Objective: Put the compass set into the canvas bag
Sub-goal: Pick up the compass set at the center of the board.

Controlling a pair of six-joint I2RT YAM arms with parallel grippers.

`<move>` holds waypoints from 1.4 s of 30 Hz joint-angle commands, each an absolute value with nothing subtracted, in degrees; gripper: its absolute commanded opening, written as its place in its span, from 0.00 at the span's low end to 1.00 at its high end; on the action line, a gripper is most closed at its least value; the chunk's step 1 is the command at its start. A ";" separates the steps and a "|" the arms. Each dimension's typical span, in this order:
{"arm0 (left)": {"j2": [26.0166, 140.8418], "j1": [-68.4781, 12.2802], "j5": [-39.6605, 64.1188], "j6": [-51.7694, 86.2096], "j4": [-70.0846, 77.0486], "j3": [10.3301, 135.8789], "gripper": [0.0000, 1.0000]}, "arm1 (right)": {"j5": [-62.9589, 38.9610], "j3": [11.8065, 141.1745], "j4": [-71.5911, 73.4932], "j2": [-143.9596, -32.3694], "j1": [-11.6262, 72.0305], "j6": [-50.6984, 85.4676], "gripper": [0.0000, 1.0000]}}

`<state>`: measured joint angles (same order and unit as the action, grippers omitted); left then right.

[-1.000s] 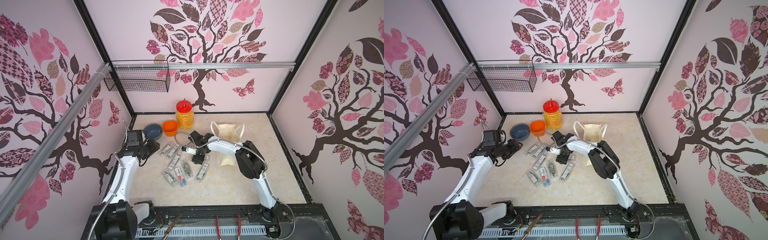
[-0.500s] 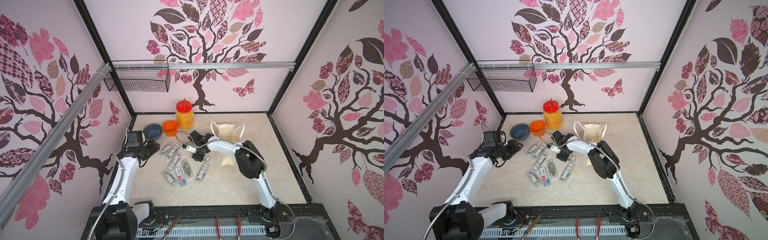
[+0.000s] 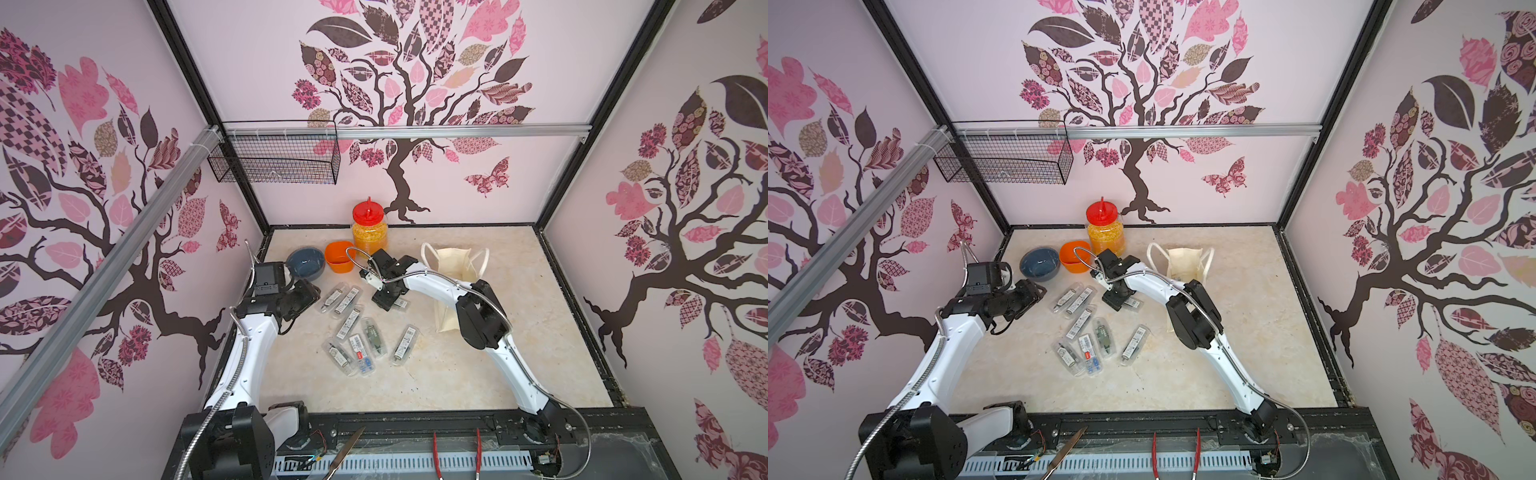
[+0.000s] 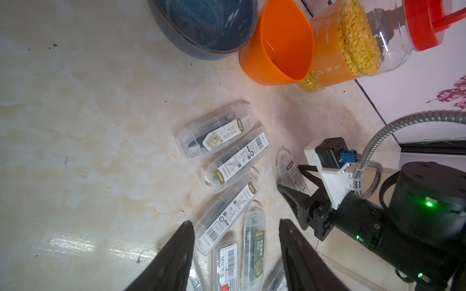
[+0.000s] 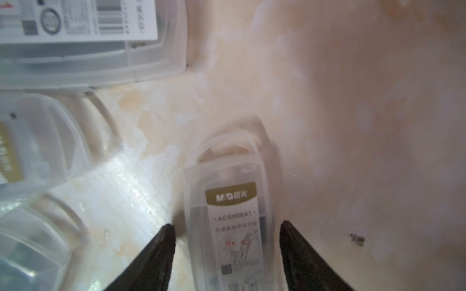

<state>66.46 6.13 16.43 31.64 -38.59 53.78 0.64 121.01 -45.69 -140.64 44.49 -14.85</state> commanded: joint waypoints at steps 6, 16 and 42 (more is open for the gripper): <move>65.96 6.33 17.44 31.90 -36.88 52.42 0.58 | 2.46 114.40 -48.51 -135.70 43.58 -16.35 0.70; 65.44 6.37 17.67 32.18 -36.63 51.93 0.58 | 2.21 114.48 -48.17 -136.38 43.14 -16.82 0.66; 64.20 6.33 18.52 33.29 -35.21 49.49 0.58 | -1.77 116.56 -48.39 -121.37 43.34 -9.63 0.49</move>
<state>65.34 6.13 17.98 33.10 -36.45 50.92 0.54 114.45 -47.72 -131.24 43.35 -11.16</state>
